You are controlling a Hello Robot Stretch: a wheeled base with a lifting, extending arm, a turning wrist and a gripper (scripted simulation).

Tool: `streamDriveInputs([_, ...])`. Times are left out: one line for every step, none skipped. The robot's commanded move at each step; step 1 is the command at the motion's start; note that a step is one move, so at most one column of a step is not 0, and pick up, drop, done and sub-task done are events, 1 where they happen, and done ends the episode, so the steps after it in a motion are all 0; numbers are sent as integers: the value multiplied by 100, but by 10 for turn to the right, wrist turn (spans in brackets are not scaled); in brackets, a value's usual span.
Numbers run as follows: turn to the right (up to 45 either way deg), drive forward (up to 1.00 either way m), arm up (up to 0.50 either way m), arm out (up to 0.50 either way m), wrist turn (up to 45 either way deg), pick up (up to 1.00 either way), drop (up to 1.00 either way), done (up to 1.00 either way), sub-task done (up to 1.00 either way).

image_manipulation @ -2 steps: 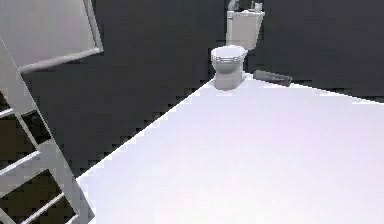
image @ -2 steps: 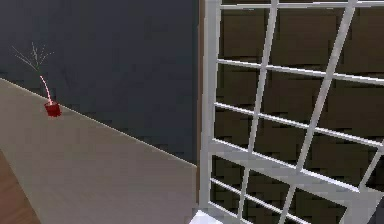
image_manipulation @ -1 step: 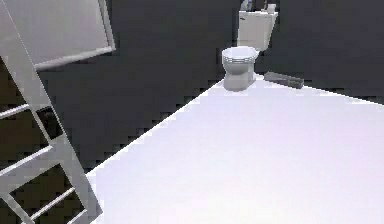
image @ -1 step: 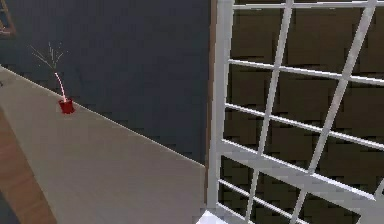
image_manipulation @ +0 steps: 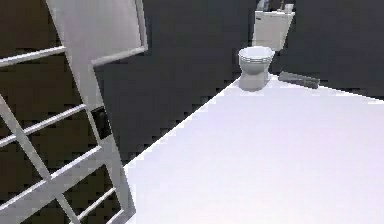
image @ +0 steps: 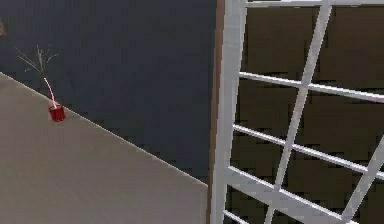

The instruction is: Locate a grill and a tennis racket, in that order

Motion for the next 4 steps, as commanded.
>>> streamDriveInputs([-120, 0, 0, 0, 0, 0, 0, 0, 0])
streamDriveInputs([0, 45, 0, 0, 0, 0, 0, 0, 0])
streamDriveInputs([-390, 0, 0, 0, 0, 0, 0, 0, 0])
streamDriveInputs([0, 30, 0, 0, 0, 0, 0, 0, 0])
